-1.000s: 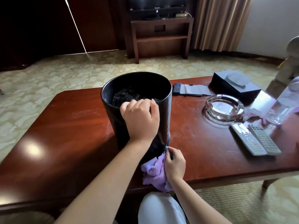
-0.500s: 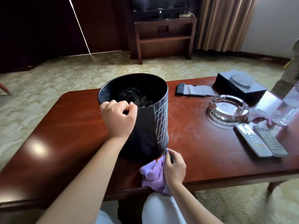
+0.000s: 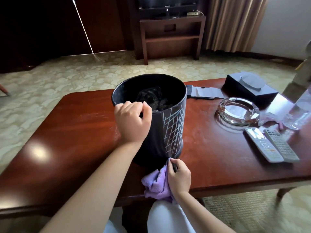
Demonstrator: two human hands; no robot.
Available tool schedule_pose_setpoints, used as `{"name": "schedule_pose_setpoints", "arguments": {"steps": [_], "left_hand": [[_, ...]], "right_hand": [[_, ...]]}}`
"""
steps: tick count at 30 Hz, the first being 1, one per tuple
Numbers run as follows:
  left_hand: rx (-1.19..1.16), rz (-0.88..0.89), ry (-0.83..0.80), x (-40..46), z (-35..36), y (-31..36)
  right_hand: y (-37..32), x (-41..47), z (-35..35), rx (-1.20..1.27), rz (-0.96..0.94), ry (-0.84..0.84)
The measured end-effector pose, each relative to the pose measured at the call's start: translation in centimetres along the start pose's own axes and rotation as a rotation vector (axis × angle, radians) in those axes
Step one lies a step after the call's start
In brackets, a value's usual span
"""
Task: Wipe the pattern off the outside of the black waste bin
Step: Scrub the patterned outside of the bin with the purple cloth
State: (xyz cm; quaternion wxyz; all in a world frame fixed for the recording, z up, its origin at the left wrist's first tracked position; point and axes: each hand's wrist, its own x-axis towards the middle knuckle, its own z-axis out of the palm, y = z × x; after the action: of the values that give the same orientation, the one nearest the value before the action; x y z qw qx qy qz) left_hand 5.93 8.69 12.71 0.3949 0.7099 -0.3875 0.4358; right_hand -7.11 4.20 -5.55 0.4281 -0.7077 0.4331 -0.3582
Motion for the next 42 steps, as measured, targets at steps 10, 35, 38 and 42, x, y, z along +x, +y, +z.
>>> {"name": "schedule_pose_setpoints", "arguments": {"steps": [10,35,38,42], "left_hand": [[-0.028,0.026,0.006,-0.5,0.2,-0.1],[0.012,0.029,0.013,-0.4,0.3,0.1],[0.020,0.022,0.027,-0.5,0.4,0.0],[0.029,0.014,0.061,-0.6,0.7,0.0]], "right_hand": [[-1.3,2.8,-0.4,0.056,0.313,0.061],[-2.3,4.9,-1.6,0.021,0.493,0.062],[-2.0,4.8,-2.1,0.040,0.465,-0.006],[-1.3,4.4,-2.8,0.052,0.365,-0.128]]}}
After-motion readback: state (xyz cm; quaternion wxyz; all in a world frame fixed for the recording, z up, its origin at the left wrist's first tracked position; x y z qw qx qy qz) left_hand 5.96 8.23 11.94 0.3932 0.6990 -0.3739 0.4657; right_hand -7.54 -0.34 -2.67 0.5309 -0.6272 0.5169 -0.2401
